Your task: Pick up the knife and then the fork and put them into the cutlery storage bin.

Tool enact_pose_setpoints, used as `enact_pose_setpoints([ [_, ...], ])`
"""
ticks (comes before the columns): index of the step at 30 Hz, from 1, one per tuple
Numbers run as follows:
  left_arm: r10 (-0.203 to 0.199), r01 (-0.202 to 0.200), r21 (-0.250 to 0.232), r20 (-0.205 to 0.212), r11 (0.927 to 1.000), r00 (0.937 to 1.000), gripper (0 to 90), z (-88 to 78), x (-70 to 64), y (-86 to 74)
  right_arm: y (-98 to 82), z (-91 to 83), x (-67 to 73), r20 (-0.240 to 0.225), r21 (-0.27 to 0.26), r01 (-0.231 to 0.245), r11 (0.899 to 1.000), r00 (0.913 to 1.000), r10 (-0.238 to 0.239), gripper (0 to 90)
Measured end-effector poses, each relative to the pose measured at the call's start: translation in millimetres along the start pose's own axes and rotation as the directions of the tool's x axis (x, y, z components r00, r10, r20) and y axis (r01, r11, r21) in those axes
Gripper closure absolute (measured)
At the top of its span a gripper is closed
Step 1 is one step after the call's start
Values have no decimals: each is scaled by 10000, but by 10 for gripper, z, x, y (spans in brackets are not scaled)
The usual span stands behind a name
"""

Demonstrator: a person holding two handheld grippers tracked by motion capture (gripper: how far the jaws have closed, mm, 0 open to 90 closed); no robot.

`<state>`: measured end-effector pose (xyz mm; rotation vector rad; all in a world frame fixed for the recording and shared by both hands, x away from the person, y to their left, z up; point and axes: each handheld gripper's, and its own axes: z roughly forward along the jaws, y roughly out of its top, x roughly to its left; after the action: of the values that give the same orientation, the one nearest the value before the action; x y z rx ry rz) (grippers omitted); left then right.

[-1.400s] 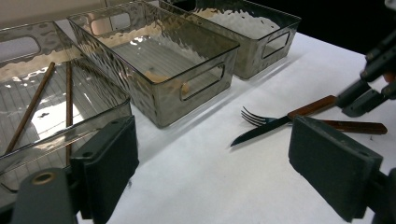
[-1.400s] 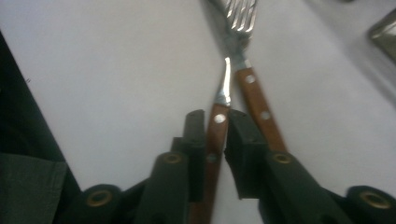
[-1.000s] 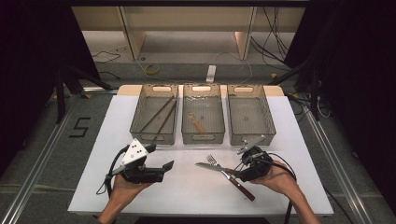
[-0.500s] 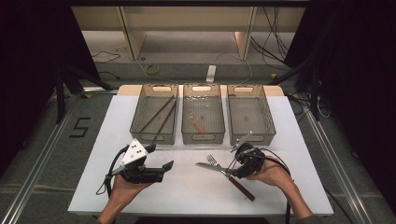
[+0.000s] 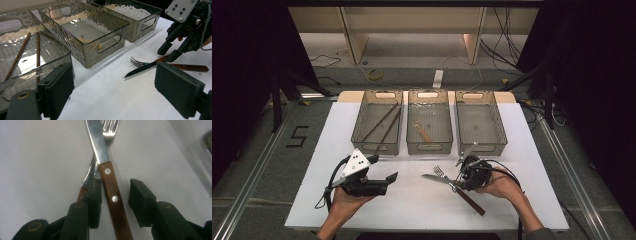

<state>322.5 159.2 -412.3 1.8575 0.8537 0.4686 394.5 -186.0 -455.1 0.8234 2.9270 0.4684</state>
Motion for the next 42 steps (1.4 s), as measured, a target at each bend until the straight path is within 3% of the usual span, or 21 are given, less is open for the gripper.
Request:
enact_pose_setpoints([
  [16,44,-44,22,-22,10000,10000,154,1,-1,-1,21,34,56,156,312,551,9980,9983,-556,727],
  [20,55,-55,25,-20,10000,10000,154,1,-4,-1,27,37,81,228,377,1078,9935,9938,-1087,754],
  [28,41,-41,19,-21,10000,10000,154,-2,-3,-2,25,33,98,246,334,1410,9894,9896,-1418,769],
  [34,37,-37,-8,-28,10000,10000,154,-4,-3,-1,8,-24,79,236,132,1279,9917,9915,-1282,771],
  [42,48,-48,-33,-56,10000,10000,154,-7,-3,0,-31,-167,28,141,-805,733,9941,9973,-724,771],
])
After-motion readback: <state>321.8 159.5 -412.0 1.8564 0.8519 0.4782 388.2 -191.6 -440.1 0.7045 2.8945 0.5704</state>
